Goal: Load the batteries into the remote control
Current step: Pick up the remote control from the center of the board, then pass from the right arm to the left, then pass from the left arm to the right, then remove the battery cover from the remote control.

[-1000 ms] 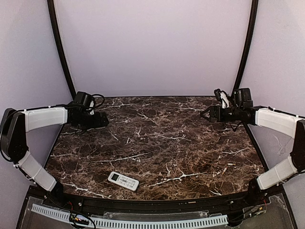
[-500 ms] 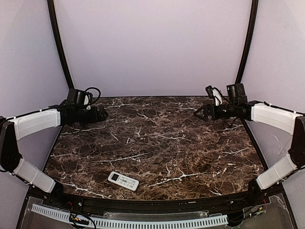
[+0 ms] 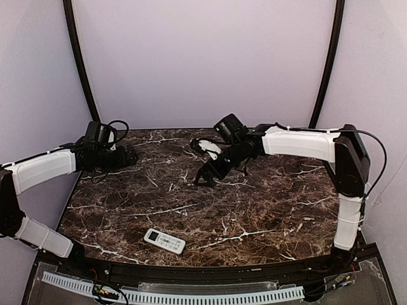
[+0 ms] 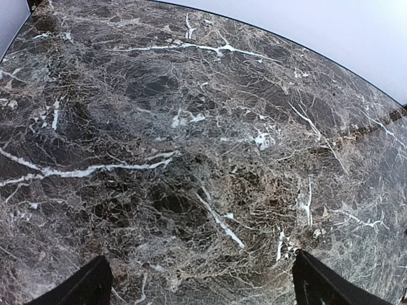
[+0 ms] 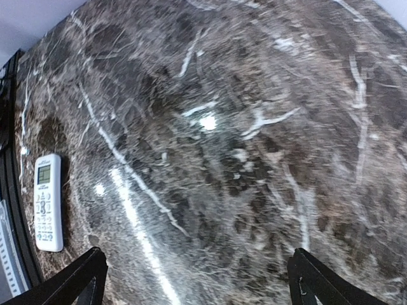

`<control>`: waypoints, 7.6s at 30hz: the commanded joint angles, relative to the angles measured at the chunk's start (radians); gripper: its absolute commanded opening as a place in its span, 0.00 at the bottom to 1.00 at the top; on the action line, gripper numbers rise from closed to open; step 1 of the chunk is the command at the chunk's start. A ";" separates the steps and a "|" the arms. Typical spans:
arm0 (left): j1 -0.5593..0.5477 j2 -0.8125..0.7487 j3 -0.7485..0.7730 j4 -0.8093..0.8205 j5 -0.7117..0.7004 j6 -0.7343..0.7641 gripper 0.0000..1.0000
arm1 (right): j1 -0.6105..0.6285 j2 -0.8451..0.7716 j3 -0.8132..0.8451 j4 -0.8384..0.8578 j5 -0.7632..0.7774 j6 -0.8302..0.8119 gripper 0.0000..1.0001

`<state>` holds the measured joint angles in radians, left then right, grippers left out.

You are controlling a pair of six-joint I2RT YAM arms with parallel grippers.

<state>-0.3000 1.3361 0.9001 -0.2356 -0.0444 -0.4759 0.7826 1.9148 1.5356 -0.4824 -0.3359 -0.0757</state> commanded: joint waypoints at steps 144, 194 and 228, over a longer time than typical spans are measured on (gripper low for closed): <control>-0.614 0.079 0.076 0.703 0.326 0.278 0.26 | -0.041 -0.479 -0.396 0.808 -0.479 0.445 0.81; -0.585 0.061 0.122 0.327 0.110 0.485 0.91 | -0.140 -0.417 -0.324 0.413 -0.277 0.436 0.03; -0.848 0.145 -0.067 0.470 -0.003 1.269 0.41 | -0.098 -0.191 -0.551 0.680 -0.645 0.595 0.00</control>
<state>-1.1431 1.4555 0.7933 0.2234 -0.0078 0.7525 0.6704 1.7069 0.9787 0.1467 -0.9691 0.5003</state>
